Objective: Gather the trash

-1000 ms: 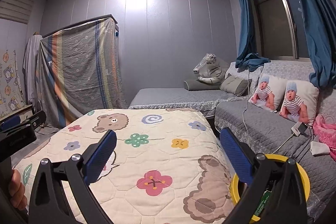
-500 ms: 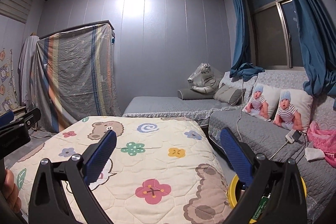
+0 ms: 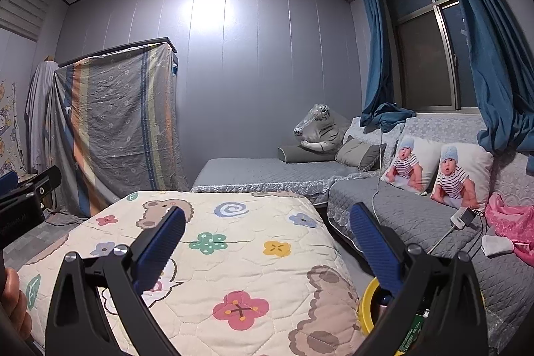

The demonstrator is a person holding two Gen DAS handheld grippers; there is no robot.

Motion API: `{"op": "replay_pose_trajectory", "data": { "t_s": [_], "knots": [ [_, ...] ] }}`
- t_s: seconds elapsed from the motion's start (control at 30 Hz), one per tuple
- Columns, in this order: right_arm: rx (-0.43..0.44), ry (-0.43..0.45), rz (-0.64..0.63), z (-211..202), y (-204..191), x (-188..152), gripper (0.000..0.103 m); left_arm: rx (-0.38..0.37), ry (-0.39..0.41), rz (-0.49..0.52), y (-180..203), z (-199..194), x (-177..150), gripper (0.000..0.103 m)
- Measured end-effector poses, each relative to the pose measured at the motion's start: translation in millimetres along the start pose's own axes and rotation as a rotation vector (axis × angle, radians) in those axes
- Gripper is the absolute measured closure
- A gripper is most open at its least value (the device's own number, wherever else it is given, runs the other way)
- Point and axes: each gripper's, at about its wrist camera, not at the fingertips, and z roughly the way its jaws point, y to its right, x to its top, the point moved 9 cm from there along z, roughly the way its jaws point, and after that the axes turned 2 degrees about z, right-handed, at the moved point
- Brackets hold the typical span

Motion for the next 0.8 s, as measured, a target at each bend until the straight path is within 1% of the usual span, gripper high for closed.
{"op": "replay_pose_trajectory", "data": {
  "t_s": [0.8],
  "knots": [
    [-0.016, -0.002, 0.011, -2.2, 3.2, -4.7, 0.008, -0.021, -0.016, 0.012, 10.5, 1.4, -2.8, 0.008]
  ]
}}
